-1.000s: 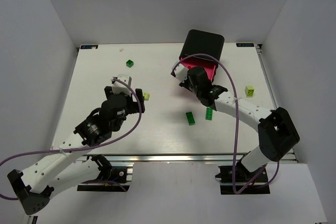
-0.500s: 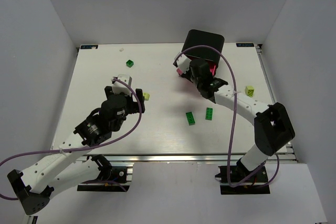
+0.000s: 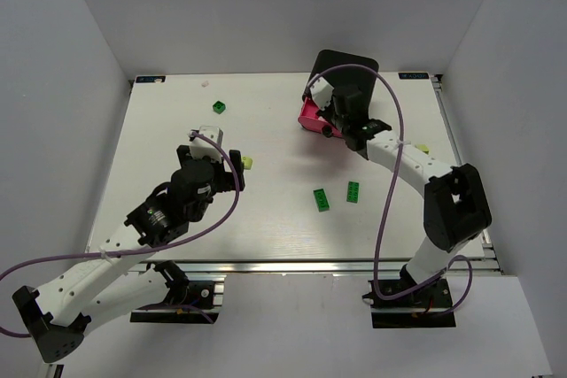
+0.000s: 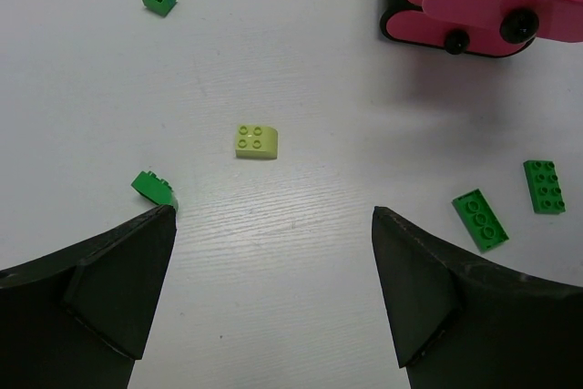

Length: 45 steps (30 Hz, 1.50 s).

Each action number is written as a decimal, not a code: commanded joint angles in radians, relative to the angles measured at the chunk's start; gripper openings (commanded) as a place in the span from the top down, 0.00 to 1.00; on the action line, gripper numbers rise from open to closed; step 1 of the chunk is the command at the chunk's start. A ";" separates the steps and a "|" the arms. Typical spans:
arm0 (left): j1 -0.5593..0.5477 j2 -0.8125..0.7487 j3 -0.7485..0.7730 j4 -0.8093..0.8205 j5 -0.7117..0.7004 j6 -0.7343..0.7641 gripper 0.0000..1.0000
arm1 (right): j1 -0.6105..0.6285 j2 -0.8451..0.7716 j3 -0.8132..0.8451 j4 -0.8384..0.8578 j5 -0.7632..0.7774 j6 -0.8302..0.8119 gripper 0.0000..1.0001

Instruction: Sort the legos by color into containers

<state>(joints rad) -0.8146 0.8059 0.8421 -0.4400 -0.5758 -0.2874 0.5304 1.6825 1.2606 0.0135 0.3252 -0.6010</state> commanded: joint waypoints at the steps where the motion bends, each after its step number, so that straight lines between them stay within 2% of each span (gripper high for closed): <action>1: -0.005 -0.013 -0.012 0.012 0.004 0.008 0.02 | -0.001 -0.122 0.043 0.014 -0.084 0.046 1.00; 4: -0.005 -0.010 -0.009 0.012 0.010 0.010 0.02 | -0.017 -0.200 0.054 -0.101 -0.262 0.037 1.00; 5: -0.005 -0.010 -0.011 0.012 0.010 0.010 0.02 | -0.024 -0.214 0.057 -0.142 -0.401 0.017 1.00; 8: -0.005 -0.013 -0.009 0.012 0.013 0.010 0.02 | -0.023 -0.236 0.056 -0.370 -0.655 -0.139 1.00; 10: -0.005 -0.016 -0.011 0.014 0.016 0.010 0.02 | -0.020 -0.195 0.057 -0.519 -0.702 -0.201 1.00; 13: -0.005 -0.020 -0.012 0.012 0.016 0.011 0.02 | -0.014 -0.103 0.086 -0.595 -0.643 -0.229 1.00; 14: -0.005 -0.017 -0.012 0.012 0.016 0.011 0.02 | -0.015 -0.087 0.088 -0.583 -0.564 -0.218 1.00; 19: -0.005 -0.020 -0.012 0.012 0.013 0.011 0.02 | -0.018 -0.078 0.040 -0.431 -0.376 -0.166 1.00; 28: -0.005 -0.020 -0.011 0.012 0.016 0.013 0.02 | -0.017 -0.050 0.008 -0.282 -0.166 -0.125 1.00; 37: -0.005 -0.020 -0.012 0.014 0.016 0.011 0.02 | -0.018 -0.026 -0.012 -0.129 -0.071 -0.125 1.00; 45: -0.005 -0.017 -0.014 0.014 0.016 0.013 0.02 | -0.017 0.026 0.034 -0.101 -0.058 -0.126 1.00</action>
<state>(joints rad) -0.8146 0.8028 0.8394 -0.4400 -0.5648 -0.2840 0.5171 1.6806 1.2480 -0.1532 0.2371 -0.7330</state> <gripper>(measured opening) 0.976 0.014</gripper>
